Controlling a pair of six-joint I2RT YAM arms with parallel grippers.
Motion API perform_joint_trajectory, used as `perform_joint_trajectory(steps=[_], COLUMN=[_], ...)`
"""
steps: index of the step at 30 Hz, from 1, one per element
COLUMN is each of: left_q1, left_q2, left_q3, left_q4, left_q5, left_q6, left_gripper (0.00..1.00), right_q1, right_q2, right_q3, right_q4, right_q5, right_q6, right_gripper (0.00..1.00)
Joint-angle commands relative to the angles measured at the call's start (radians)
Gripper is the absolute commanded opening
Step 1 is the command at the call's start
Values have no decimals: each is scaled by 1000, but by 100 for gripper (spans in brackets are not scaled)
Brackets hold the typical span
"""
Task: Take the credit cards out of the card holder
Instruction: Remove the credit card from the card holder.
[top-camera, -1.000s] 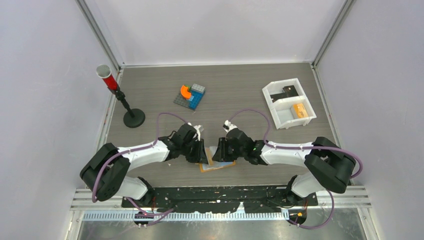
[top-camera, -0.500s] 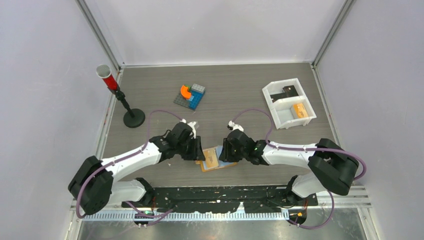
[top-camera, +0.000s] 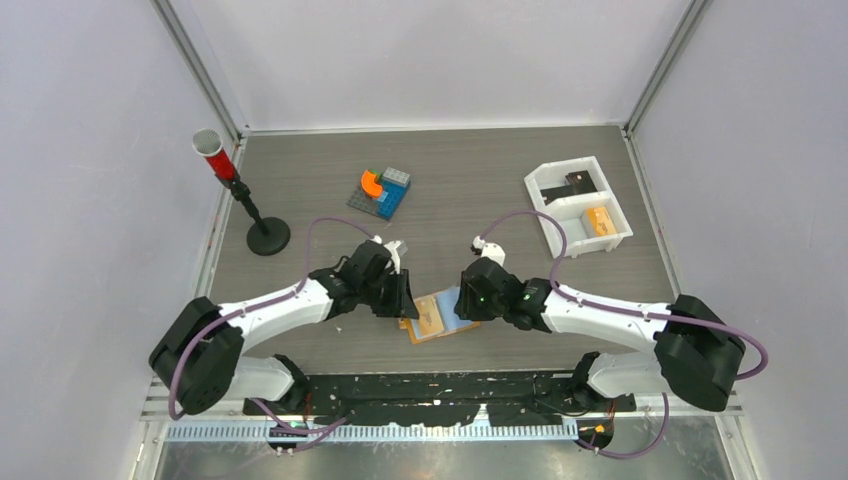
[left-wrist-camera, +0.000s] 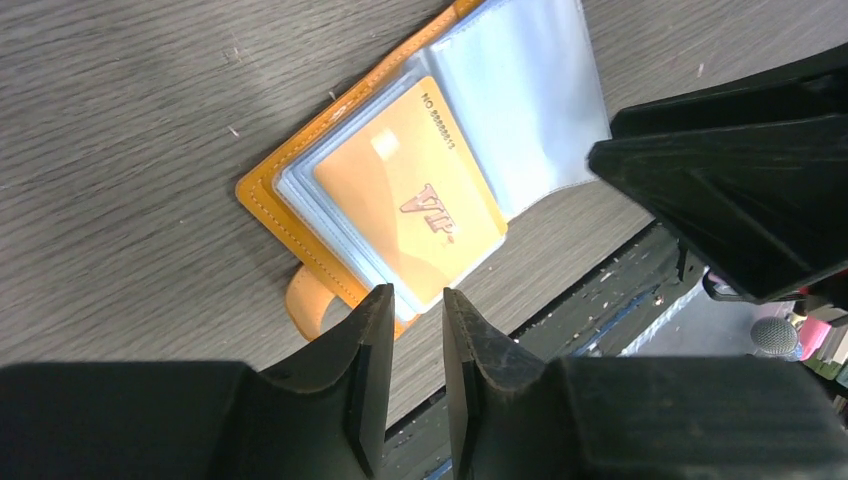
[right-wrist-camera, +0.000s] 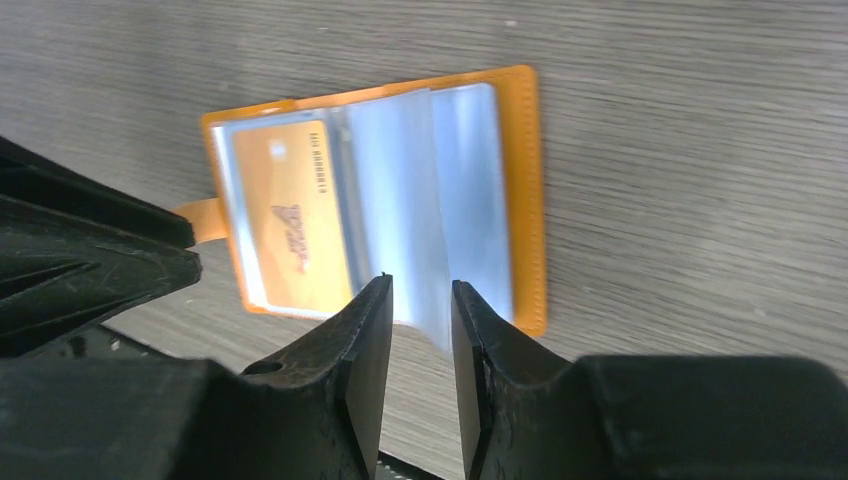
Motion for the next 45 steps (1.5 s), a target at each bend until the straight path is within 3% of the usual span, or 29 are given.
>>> perform_joint_trajectory(steps=[1,8,13,26,45], left_q1=[-2,-1,7,30,33], left_q2=[45,61,71,119,170], left_q3=[7,-13,-8,-1,7], left_q4=[68,82,74,78,39], left_q5=[31,11,6,-1,-45], left_q6=[3,23,39,45,77], left_gripper=[26,26,21,17,16], right_q1=[-13,-15,-15,-120,-185], right_q2=[-40,-113,-75,77,290], right_q3=[41,117,127,43,-55], right_q4=[-124,-171,-23,279,492], right_q5=[146,97,-96,-378,-534], right_q6=[-7,-93,-175,-205,-173], right_gripper=[36,39,37,27,32])
